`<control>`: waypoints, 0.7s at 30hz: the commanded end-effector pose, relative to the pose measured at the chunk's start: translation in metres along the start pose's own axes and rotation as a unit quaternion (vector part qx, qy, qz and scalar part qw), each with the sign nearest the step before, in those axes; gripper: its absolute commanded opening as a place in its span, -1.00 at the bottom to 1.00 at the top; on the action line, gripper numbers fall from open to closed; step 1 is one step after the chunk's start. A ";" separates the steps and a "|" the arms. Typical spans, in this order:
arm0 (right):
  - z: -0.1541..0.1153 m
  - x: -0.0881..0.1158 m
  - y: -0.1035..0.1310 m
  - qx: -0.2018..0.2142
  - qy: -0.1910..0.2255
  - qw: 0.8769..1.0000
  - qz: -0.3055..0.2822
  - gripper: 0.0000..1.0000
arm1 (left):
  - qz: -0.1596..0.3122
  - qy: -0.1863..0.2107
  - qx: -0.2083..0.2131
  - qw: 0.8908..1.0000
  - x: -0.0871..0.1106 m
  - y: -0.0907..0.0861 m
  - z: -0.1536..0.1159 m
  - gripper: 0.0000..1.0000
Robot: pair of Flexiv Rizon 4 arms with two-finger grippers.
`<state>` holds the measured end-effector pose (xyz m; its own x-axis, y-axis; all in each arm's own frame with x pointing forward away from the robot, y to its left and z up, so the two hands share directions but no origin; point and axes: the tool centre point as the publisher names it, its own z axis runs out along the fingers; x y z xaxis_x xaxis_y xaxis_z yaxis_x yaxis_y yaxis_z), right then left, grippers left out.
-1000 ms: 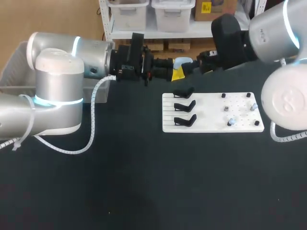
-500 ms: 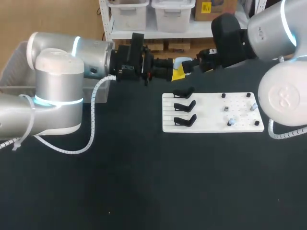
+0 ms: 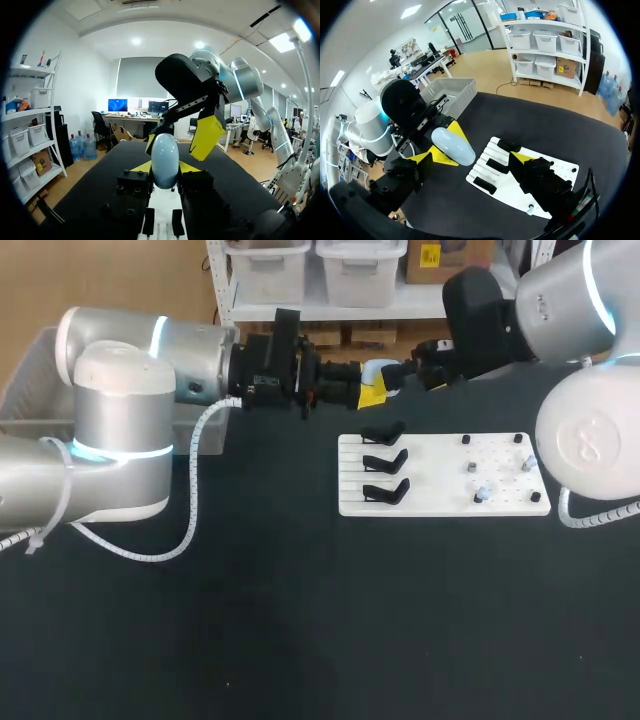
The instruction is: Pick up each earbud case from the left stands, insert the matching earbuds, close the lid, and place the case in the box.
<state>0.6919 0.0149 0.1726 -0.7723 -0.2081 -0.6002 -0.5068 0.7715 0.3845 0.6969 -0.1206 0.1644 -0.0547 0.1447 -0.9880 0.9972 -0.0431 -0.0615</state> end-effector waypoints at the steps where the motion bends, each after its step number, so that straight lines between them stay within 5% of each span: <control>1: 0.001 -0.001 -0.002 0.003 0.000 1.000 0.002 1.00 | 0.002 -0.002 -0.002 1.000 0.001 -0.001 0.000 -1.00; 21: 0.000 -0.019 -0.015 0.020 -0.011 1.000 0.012 1.00 | 0.002 -0.002 -0.002 1.000 0.001 -0.001 0.000 -1.00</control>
<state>0.7112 0.0062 0.1775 -0.7752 -0.1782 -0.6061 -0.4788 0.7916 0.3797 0.6977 -0.1203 0.1631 -0.0552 0.1448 -0.9879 0.9972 -0.0421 -0.0619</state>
